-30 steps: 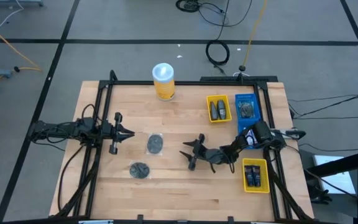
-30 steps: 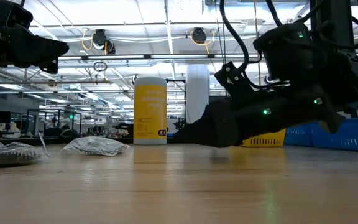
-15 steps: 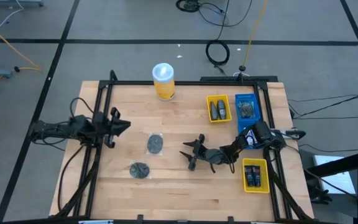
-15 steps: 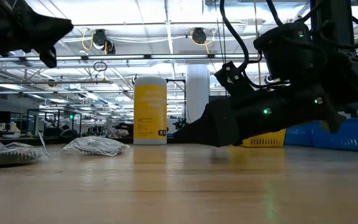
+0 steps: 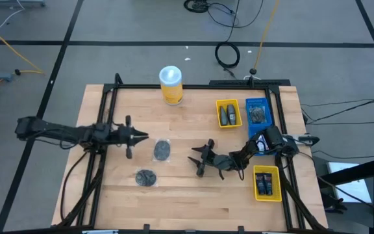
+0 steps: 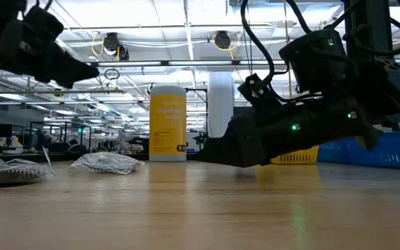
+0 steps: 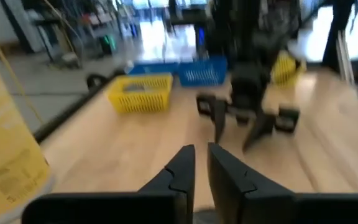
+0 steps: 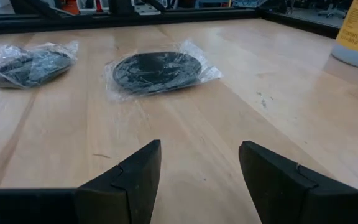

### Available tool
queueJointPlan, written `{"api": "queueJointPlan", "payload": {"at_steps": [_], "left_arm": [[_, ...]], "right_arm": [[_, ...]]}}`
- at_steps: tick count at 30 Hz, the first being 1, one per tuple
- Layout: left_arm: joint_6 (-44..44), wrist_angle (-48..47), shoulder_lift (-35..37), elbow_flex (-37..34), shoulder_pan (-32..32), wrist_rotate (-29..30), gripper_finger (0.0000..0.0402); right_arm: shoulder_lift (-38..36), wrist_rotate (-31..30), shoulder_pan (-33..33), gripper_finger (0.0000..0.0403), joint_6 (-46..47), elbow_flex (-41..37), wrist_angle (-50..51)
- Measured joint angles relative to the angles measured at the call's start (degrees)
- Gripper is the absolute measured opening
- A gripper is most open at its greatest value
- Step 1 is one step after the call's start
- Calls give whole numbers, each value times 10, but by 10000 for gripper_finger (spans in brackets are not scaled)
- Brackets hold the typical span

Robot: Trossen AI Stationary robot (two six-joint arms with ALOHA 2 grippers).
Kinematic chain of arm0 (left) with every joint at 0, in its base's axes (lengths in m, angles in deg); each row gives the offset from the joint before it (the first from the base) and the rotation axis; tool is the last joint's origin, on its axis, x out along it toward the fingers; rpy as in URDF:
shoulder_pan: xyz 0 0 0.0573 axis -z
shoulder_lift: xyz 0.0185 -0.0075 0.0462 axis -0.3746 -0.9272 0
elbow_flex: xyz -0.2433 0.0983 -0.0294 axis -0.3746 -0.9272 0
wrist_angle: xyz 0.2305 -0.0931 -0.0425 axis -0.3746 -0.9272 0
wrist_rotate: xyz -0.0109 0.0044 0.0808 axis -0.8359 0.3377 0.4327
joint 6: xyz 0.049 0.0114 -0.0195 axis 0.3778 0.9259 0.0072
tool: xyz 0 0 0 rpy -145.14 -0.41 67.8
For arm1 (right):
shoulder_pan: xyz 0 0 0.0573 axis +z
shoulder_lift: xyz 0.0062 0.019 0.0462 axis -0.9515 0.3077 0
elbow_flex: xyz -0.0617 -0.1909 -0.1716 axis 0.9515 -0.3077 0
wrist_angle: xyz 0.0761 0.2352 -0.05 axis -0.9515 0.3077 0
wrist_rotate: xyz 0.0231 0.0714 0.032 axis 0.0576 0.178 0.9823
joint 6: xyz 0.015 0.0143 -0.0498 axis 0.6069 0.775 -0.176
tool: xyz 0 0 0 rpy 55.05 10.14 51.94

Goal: Pick & Place Travel size toiletries
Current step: Put the top black hairbrush into the top blue basket

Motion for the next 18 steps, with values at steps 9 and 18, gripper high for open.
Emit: {"api": "queueJointPlan", "payload": {"at_steps": [9, 18], "left_arm": [[-9, -148, -194, 120, 52, 0, 168], [3, -122, -460, 206, 121, 34, 206]], "right_arm": [[0, 0, 0, 208, 0, 0, 10], [0, 0, 0, 208, 11, 0, 14]]}}
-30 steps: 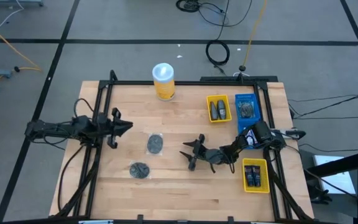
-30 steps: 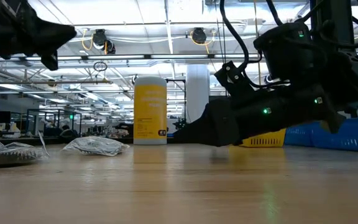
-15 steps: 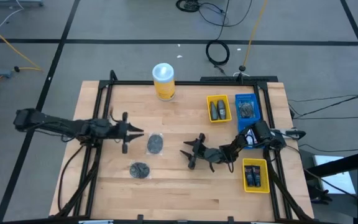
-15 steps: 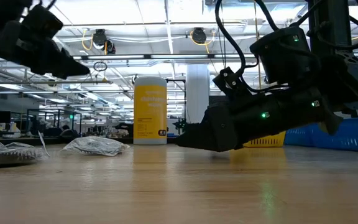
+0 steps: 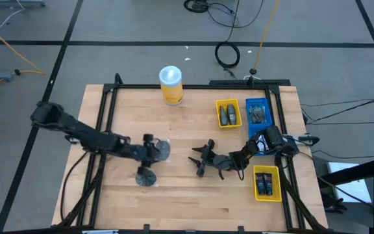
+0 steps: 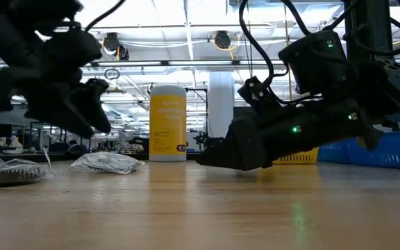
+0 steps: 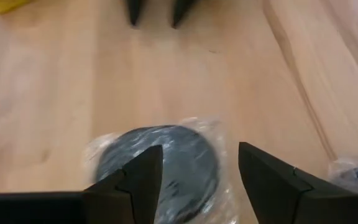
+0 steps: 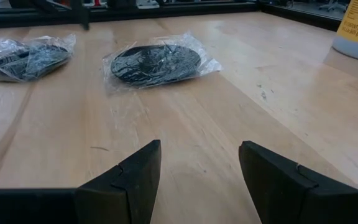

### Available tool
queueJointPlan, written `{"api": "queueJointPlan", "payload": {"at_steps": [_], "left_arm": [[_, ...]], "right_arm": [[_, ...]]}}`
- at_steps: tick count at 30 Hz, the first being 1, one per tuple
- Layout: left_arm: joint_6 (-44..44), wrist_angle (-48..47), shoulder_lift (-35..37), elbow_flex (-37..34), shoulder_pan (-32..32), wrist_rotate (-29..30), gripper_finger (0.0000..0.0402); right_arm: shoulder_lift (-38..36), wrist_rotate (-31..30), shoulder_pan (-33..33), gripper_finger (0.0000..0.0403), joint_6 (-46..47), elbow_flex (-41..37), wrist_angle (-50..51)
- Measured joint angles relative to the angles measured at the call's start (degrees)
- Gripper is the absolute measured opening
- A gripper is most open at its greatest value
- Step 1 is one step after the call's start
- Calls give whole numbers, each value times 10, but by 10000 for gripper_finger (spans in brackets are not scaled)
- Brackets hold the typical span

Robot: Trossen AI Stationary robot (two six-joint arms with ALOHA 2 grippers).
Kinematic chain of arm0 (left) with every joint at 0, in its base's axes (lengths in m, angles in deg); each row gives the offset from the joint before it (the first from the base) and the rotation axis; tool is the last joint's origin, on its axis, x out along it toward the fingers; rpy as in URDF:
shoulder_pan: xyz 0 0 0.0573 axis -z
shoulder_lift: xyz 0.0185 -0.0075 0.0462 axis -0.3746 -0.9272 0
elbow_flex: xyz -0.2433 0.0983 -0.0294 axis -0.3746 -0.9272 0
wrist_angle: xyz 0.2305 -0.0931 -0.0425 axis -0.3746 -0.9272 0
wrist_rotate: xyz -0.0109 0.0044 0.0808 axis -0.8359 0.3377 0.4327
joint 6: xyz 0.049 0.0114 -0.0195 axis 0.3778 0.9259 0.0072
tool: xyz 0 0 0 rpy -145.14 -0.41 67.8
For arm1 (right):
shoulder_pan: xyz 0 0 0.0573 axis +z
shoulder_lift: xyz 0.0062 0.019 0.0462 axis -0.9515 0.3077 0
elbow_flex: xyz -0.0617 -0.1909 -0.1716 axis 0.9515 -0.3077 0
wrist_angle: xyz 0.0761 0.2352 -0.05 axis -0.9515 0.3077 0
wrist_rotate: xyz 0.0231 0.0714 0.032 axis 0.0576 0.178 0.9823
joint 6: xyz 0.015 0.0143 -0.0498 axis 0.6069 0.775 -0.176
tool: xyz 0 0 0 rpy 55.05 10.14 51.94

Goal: Pick & Place Travel size toiletries
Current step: Put the top black hairbrush into the top blue basket

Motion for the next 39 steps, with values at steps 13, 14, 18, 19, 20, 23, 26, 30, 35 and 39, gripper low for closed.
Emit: {"api": "queueJointPlan", "payload": {"at_steps": [13, 14, 18, 19, 20, 23, 26, 30, 35, 39], "left_arm": [[28, -79, -195, 104, 24, 50, 151], [24, -79, -198, 104, 21, 47, 143], [8, -79, -200, 103, 13, 46, 89], [5, -78, -200, 103, 11, 52, 70], [2, -80, -198, 102, 9, 56, 50], [0, -76, -196, 102, 7, 66, 10], [-2, -72, -186, 106, 7, 64, 13], [-13, -69, -161, 132, 8, 58, 4], [-48, -38, -128, 147, -14, 2, 3], [-77, 25, -124, 148, -42, -101, 4]], "right_arm": [[0, 0, 0, 208, 16, 0, 8], [0, 0, 0, 208, 20, 0, 10], [0, 0, 0, 208, 21, 0, 12], [0, 0, 0, 208, 21, 0, 13], [0, 0, 0, 208, 21, 0, 13], [0, 0, 0, 208, 21, 0, 13], [0, 0, 0, 208, 21, 0, 13], [0, 0, 0, 208, 19, 0, 13], [0, 0, 16, 208, -36, -1, 0], [0, 1, 29, 208, -96, -1, -65]]}}
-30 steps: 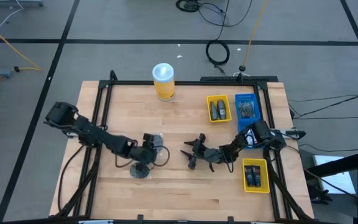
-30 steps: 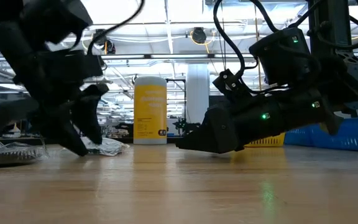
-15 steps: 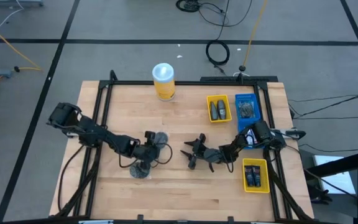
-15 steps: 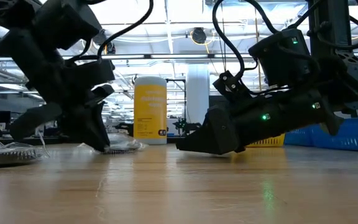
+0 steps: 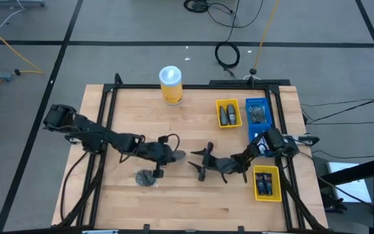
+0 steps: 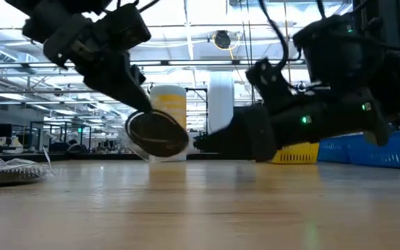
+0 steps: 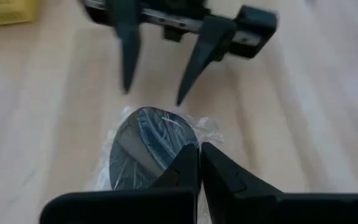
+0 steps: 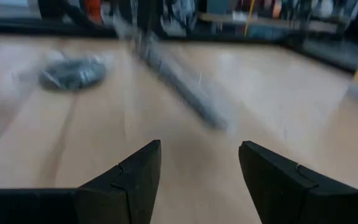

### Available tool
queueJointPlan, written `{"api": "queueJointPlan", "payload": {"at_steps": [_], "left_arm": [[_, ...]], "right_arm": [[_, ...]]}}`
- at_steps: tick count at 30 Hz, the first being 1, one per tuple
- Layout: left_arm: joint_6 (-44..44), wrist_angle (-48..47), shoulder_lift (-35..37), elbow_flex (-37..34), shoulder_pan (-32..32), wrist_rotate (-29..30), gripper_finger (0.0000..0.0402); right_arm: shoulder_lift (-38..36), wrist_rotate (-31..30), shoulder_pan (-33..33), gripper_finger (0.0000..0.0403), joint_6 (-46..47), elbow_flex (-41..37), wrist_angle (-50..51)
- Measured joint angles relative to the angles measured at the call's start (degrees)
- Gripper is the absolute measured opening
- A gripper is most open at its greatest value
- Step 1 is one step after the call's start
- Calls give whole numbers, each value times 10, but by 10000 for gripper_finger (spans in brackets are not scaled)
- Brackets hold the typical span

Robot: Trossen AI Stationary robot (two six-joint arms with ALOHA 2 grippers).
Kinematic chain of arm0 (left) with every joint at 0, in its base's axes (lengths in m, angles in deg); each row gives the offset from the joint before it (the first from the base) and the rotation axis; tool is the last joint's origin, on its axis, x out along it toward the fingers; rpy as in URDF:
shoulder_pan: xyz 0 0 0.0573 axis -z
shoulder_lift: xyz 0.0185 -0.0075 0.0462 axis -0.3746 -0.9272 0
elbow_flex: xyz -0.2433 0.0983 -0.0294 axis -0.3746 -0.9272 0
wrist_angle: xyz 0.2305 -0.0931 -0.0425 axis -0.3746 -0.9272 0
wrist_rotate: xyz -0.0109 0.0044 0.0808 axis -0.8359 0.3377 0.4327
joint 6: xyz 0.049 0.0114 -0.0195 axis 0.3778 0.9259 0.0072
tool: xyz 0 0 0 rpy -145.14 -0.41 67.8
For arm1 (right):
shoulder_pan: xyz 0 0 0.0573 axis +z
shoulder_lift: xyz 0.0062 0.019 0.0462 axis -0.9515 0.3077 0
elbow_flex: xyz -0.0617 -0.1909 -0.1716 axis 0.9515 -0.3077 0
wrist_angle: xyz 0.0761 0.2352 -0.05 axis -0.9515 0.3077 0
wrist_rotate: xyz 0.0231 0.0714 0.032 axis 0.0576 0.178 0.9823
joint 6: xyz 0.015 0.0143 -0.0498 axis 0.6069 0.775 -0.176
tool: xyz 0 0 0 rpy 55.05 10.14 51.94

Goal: Pick & Place Travel size toiletries
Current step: Put the top black hairbrush into the top blue basket

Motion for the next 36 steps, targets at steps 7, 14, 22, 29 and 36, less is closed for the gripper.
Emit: {"api": "queueJointPlan", "payload": {"at_steps": [7, 14, 22, 29, 36], "left_arm": [[2, 92, -30, 0, -27, -79, 5], [17, 139, -58, 0, -40, -103, 10], [28, 139, -53, 0, -44, -94, 15], [70, 121, -17, 0, -57, -90, 76], [36, 38, 47, -6, -62, 16, 162]], "right_arm": [[0, 88, 1, 208, -96, 12, -28], [0, 90, -6, 202, -96, 65, 66], [-18, 89, -5, 104, -54, 63, 89], [-118, 90, -5, 22, 22, 8, 189], [-333, 9, -24, 39, 80, -47, 408]]}}
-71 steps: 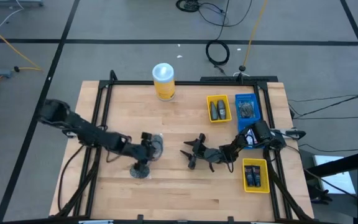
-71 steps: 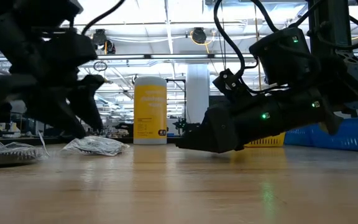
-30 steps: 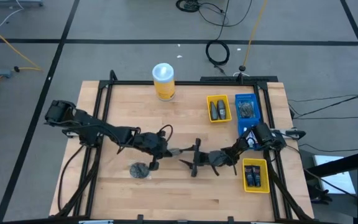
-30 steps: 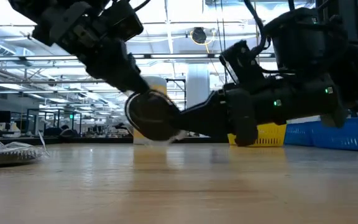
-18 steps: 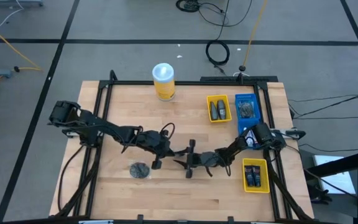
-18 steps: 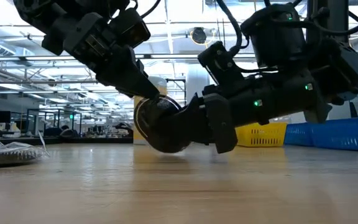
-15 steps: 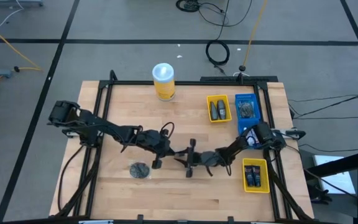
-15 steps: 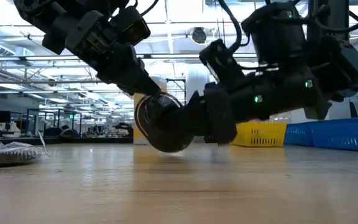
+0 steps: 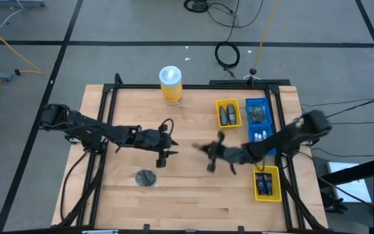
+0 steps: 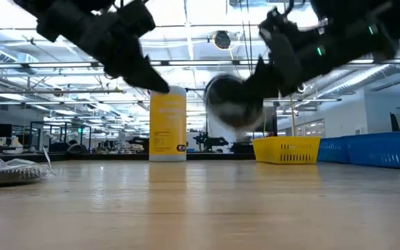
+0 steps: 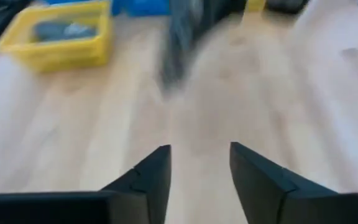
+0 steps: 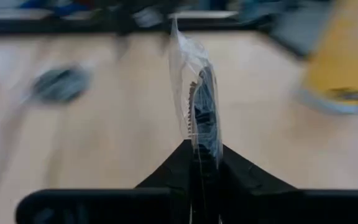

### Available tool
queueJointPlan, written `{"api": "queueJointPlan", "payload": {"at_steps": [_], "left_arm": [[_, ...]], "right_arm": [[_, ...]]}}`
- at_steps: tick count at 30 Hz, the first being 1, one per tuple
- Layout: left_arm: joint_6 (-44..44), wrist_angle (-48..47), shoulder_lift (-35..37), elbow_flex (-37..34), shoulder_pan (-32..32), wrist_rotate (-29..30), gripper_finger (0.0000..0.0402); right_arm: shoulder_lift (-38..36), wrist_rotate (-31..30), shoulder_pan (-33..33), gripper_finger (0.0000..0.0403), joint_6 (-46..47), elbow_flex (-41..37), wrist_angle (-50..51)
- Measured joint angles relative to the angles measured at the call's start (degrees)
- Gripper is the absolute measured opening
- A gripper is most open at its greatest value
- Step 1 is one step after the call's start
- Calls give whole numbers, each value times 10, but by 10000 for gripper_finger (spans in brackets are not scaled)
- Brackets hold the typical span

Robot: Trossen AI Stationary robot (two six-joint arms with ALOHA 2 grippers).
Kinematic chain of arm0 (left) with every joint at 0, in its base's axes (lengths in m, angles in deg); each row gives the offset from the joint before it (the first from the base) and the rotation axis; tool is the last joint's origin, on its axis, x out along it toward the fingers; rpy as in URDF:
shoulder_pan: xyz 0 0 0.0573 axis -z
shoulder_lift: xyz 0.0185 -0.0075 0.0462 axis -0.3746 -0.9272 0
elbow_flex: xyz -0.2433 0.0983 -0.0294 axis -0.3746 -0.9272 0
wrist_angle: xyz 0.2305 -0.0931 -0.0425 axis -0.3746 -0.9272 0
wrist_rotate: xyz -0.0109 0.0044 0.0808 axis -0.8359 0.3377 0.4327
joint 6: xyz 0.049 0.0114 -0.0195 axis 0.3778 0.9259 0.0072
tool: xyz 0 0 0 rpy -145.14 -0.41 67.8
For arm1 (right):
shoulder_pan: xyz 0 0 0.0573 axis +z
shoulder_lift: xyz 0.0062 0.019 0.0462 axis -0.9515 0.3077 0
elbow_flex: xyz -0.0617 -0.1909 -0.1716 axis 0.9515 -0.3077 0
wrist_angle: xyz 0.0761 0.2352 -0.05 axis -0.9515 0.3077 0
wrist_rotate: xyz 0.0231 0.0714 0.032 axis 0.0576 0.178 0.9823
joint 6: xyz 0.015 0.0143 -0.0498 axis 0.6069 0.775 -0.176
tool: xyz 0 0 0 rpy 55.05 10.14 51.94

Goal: Pick & Place Travel size toiletries
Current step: Put the top black hairbrush into the top blue basket

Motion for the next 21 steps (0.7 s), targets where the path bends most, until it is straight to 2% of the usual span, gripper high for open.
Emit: {"api": "queueJointPlan", "payload": {"at_steps": [2, 4, 11, 16, 19, 21], "left_arm": [[-10, 4, -1, -15, 8, 39, 174], [-25, 34, -3, -43, 21, 70, 180], [-112, 293, -51, -159, 63, 111, 172], [-127, 409, -91, -198, 81, 143, 158], [-107, 434, -110, -194, 80, 146, 150], [-98, 439, -117, -196, 80, 146, 145]], "right_arm": [[-77, -48, -20, 47, 26, -2, 97], [-147, -69, -54, 46, 60, -1, 184], [-341, -55, -223, 24, 180, -2, 508], [-405, -8, -360, 43, 258, -2, 673], [-414, 16, -429, 46, 274, -2, 729], [-413, 39, -465, 43, 260, -2, 728]]}}
